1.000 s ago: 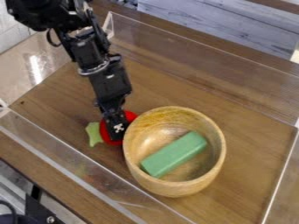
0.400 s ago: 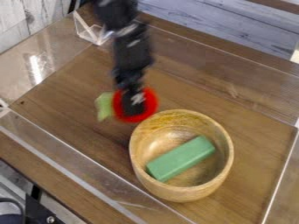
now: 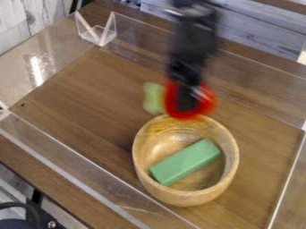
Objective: Move the red object to the right side of the table
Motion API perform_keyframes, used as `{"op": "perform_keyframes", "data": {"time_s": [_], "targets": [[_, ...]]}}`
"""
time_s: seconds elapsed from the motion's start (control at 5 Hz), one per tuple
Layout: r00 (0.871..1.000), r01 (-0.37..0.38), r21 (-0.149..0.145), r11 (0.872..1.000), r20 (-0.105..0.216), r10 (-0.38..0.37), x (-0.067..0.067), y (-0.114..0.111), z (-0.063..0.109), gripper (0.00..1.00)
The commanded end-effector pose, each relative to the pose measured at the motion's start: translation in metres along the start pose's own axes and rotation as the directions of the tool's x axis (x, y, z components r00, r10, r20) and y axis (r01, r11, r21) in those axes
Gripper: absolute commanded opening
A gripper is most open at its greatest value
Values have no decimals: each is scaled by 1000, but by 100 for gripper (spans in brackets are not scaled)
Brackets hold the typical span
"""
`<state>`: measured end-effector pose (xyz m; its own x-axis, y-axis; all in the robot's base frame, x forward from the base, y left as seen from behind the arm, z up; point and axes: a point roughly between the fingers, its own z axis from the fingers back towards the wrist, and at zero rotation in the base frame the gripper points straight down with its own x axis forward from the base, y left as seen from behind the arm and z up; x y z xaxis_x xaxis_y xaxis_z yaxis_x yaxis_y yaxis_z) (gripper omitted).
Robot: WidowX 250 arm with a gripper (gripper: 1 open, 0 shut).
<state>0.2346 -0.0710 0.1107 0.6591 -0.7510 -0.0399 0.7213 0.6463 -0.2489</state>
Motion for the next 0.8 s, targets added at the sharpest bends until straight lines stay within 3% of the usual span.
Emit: {"op": "perform_keyframes", "data": {"time_s": [0.0, 0.2, 0.4, 0.6], "targets": [[998, 50, 58, 997, 35, -52, 34, -29, 3, 0], [998, 51, 75, 996, 29, -53, 52, -42, -10, 0], [996, 76, 76, 994, 32, -79, 55, -33, -19, 0], [997, 67, 73, 995, 20, -68, 60, -30, -14, 0]]}}
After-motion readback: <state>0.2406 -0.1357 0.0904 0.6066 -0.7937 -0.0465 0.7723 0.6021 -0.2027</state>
